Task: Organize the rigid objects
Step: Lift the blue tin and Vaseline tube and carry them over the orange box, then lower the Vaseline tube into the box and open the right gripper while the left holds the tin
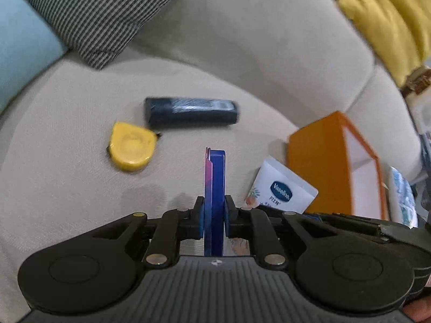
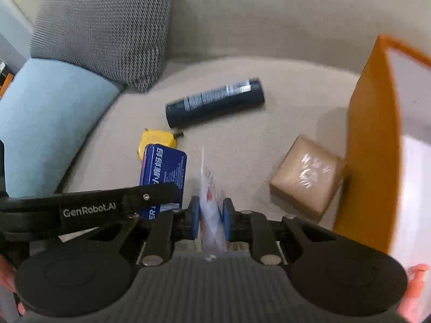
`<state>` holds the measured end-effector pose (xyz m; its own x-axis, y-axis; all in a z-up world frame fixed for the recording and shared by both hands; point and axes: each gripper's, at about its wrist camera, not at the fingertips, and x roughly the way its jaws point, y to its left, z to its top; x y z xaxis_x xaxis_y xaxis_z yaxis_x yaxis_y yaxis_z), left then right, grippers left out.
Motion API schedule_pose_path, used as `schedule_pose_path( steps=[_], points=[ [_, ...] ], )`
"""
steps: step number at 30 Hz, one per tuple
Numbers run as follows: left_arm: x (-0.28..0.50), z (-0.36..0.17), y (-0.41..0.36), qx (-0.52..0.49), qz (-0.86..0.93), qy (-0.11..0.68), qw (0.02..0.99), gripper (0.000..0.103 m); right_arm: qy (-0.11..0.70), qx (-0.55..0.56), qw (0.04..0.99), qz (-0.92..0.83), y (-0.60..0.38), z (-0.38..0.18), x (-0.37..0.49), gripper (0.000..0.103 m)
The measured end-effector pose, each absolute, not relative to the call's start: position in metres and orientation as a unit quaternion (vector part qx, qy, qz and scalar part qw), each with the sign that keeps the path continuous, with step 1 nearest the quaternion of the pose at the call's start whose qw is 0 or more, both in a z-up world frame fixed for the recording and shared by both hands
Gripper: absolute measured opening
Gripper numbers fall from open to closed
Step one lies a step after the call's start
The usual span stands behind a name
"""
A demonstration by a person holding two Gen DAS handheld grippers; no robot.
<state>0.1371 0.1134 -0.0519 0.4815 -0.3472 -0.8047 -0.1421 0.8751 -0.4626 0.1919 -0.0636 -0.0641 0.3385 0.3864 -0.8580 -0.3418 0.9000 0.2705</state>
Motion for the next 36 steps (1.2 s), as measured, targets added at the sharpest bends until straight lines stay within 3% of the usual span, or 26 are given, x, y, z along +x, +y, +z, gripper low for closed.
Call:
schedule_pose_path(
  steps=[9,17,28,36],
  points=[
    [0.123,0.009,0.073,-0.237,-0.129,0.454,0.849,0.015,0.451,0.103,0.858,0.222,-0.13,0.012,0.152,0.017],
    [0.126,0.034,0.008,-0.201,-0.206,0.433,0.854,0.015,0.421,0.068,0.884,0.191,-0.201,0.069,0.128,0.017],
    [0.135,0.017,-0.074,-0.146,-0.268,0.469,0.829,0.015,0.514,0.019,0.854,0.073,-0.288,0.02,0.13,0.017],
    [0.147,-0.006,-0.098,-0.136,-0.287,0.493,0.81,0.015,0.567,-0.014,0.823,0.036,-0.297,-0.026,0.134,0.017]
  ],
)
